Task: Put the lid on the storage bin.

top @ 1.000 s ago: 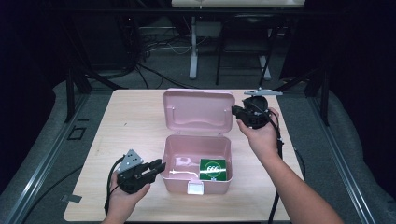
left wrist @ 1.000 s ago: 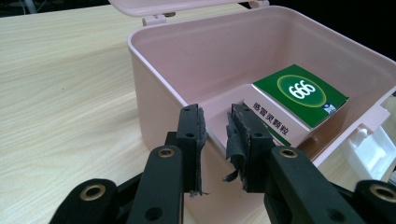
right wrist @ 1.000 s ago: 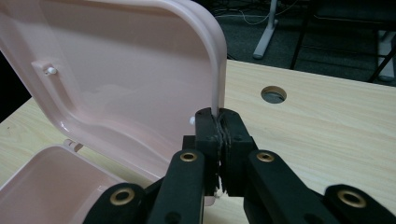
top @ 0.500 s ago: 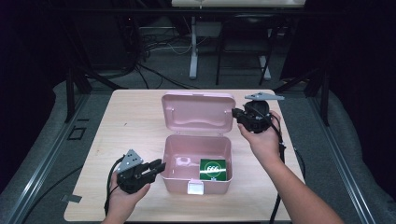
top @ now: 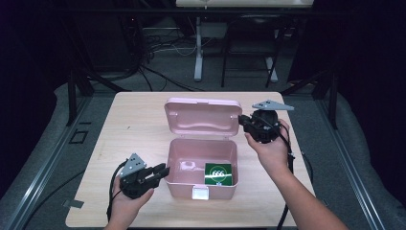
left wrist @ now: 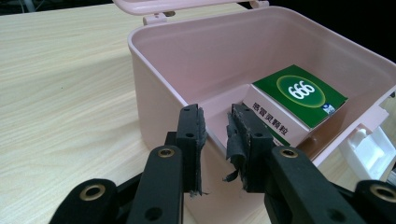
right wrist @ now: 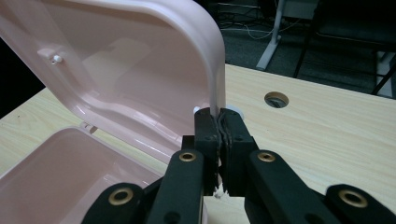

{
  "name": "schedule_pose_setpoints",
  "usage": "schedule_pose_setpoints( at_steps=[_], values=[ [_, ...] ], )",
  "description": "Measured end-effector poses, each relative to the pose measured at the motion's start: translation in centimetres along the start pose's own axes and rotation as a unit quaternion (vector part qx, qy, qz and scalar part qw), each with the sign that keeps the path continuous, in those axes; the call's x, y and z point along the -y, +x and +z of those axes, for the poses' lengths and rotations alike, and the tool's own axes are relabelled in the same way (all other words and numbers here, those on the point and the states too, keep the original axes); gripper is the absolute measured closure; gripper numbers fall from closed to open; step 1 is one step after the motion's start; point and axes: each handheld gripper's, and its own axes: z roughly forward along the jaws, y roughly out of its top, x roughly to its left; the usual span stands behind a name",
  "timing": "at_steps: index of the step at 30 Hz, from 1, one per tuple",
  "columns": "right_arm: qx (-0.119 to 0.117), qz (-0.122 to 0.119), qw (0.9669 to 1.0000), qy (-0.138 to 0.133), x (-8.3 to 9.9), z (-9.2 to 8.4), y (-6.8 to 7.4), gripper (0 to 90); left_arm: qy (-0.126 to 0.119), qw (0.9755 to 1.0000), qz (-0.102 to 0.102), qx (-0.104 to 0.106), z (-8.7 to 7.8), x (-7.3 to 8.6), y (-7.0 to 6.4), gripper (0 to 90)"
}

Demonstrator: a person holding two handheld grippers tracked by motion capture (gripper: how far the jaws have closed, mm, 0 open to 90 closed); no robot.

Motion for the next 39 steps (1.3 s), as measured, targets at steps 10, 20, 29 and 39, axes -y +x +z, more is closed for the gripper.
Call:
schedule_pose_setpoints(
  at_steps=[10,20,29,39],
  values=[
    [0.002,-0.008,0.9999,-0.015,0.5,-0.4,0.4,86.8,0.003,1.0,-0.002,0.002,0.0,-0.1,0.1,73.9],
    [-0.004,-0.007,0.9995,-0.03,1.6,-1.0,0.5,86.4,0.007,1.0,0.0,0.003,-0.1,-0.3,0.2,73.4],
    [-0.012,0.001,0.9992,-0.038,2.3,-1.5,0.6,85.7,-0.002,1.0,-0.003,-0.007,-0.7,-1.2,0.7,70.9],
    [-0.011,-0.003,0.9992,-0.039,2.9,-2.0,1.0,85.6,-0.007,0.9996,0.008,-0.028,-1.4,-3.3,1.0,69.4]
  ],
)
